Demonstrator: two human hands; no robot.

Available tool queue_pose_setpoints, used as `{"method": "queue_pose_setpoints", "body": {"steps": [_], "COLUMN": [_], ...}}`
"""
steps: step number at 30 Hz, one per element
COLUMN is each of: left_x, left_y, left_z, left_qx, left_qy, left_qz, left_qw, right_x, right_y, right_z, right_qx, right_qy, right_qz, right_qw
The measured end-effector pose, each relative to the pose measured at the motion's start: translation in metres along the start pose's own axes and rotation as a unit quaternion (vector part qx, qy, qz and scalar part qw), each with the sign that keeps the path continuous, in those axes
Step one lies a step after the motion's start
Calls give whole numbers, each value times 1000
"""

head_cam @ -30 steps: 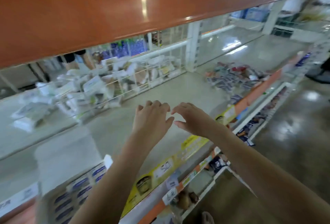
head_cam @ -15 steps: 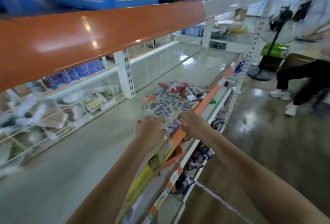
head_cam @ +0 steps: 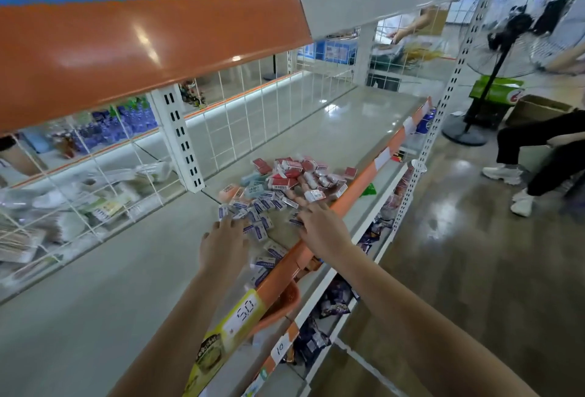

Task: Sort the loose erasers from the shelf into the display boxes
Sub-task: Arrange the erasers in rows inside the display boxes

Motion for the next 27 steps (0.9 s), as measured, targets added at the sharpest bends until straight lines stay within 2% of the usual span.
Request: {"method": "queue_pose_setpoints", "body": {"steps": [6, 13, 22, 27], "left_x": [5, 4, -20, -57], "left_y": [-4, -13, -40, -67], "left_z": [3, 10, -1, -26], "left_qx": [-40, -103, -237, -257], "left_qy": [37, 36, 54, 90], "left_qz": [-45, -76, -103, -117], "left_qw": [997, 991, 964, 955], "right_x": [10, 17, 3, -12], "right_y": [-8, -7, -18, -56], "right_z": [5, 14, 5, 9], "right_qx": [-19, -22, 151, 250], "right_qy": [10, 4, 41, 35], "right_qz": [16, 22, 7, -53], "right_qw": [1000, 1000, 988, 966]}}
Point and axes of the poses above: each hand's wrist, its own x-axis towards the middle knuckle, its own z-axis out of the palm, y = z × x, the point moved 1 cm from there along x, towards the middle knuckle, and after that the axes turned 9 degrees about y, right-handed, at the moved point
